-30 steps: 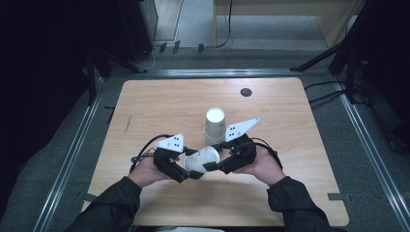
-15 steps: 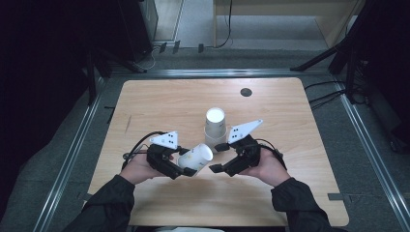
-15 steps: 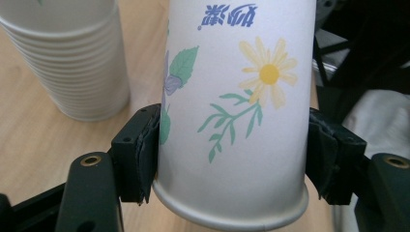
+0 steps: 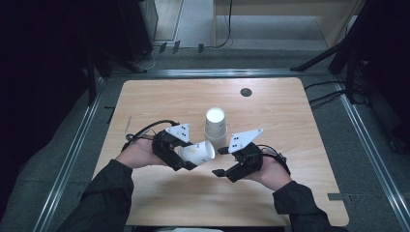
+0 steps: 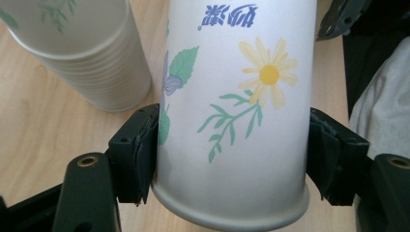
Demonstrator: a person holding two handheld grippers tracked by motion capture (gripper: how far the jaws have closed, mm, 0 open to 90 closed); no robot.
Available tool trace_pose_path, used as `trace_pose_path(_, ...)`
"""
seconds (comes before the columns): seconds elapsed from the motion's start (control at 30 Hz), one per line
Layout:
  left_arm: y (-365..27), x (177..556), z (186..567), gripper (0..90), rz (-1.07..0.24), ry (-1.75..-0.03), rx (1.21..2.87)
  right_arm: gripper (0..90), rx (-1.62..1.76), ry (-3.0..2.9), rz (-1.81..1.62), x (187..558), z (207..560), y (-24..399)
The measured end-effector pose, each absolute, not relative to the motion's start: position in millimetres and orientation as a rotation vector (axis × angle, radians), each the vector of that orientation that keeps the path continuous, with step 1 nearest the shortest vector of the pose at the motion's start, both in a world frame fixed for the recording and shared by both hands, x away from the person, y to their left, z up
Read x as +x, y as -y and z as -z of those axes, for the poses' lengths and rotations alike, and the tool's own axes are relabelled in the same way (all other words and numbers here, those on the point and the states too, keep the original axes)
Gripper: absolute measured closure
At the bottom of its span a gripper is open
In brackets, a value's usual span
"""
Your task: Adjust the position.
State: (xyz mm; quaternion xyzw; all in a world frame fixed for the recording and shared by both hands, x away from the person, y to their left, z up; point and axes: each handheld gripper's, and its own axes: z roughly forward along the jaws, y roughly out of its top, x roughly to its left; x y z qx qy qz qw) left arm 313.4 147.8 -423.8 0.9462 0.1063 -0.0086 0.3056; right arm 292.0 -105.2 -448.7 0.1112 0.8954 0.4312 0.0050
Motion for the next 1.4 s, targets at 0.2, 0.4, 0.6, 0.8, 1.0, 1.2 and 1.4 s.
trace_pose_path(0.2,-142.3,308.8,427.0,29.1,0.041,-0.239,2.571,27.1,0.364,-2.820,-1.353,297.2,451.6,100.7)
trace_pose_path(0.4,-136.6,303.3,440.1,28.8,0.053,-0.217,2.637,27.0,0.309,-2.877,-1.269,298.3,459.7,90.0)
trace_pose_path(0.6,-127.4,297.7,454.6,28.2,0.064,-0.227,2.697,27.0,0.258,-2.903,-1.246,297.6,465.1,80.5)
trace_pose_path(0.8,-120.1,292.5,461.4,28.2,0.070,-0.213,2.738,27.0,0.224,-2.945,-1.198,297.2,471.6,72.3)
trace_pose_path(1.0,-114.1,288.3,461.7,28.3,0.067,-0.194,2.732,30.1,0.148,-2.971,-1.194,293.9,474.8,63.2)
trace_pose_path(1.2,-115.5,288.0,461.3,28.7,0.071,-0.178,2.723,33.9,0.143,-2.990,-1.192,293.5,474.3,63.7)
trace_pose_path(1.4,-119.3,287.8,457.8,22.3,0.024,-0.154,2.664,34.6,0.096,-2.950,-1.181,290.6,466.7,66.6)
